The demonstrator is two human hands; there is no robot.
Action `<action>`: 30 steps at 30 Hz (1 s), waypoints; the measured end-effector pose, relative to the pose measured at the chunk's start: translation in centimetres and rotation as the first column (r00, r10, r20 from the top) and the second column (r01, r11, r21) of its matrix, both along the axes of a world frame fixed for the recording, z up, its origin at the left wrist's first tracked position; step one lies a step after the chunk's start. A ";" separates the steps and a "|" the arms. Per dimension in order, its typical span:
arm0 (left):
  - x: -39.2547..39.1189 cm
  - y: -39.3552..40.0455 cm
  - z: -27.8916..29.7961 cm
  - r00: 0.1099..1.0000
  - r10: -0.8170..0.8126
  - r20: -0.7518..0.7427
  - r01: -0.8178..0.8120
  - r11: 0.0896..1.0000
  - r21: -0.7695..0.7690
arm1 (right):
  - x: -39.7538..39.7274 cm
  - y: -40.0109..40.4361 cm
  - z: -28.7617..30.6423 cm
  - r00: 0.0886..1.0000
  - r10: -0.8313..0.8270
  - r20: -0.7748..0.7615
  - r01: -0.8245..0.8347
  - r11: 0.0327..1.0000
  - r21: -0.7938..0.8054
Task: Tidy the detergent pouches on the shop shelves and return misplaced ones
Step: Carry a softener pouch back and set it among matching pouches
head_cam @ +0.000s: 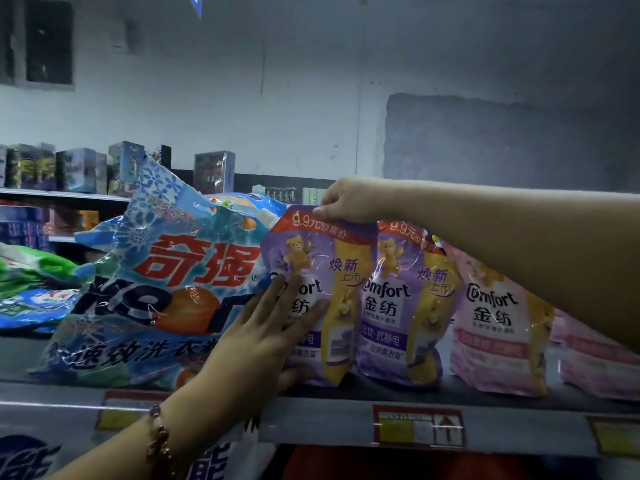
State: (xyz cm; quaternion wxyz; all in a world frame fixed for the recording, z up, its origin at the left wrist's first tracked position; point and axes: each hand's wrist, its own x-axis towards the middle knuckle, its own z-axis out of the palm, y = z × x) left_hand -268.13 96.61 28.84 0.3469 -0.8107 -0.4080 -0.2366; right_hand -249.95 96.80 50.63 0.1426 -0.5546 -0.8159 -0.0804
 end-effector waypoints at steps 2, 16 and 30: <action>0.1 -0.1 0.1 1.000 0.014 -0.012 -0.013 1.000 0.014 | 0.3 0.1 -0.4 1.000 -0.021 0.012 0.021 1.000 -0.013; 5.3 2.1 2.2 0.994 -0.104 0.029 0.103 0.994 0.037 | 8.4 -0.7 -1.9 0.950 -0.307 0.056 0.307 0.952 0.015; 4.9 2.7 2.1 0.988 -0.124 0.091 0.121 0.992 0.035 | 9.9 0.0 -2.1 0.971 -0.238 0.001 0.236 0.963 0.128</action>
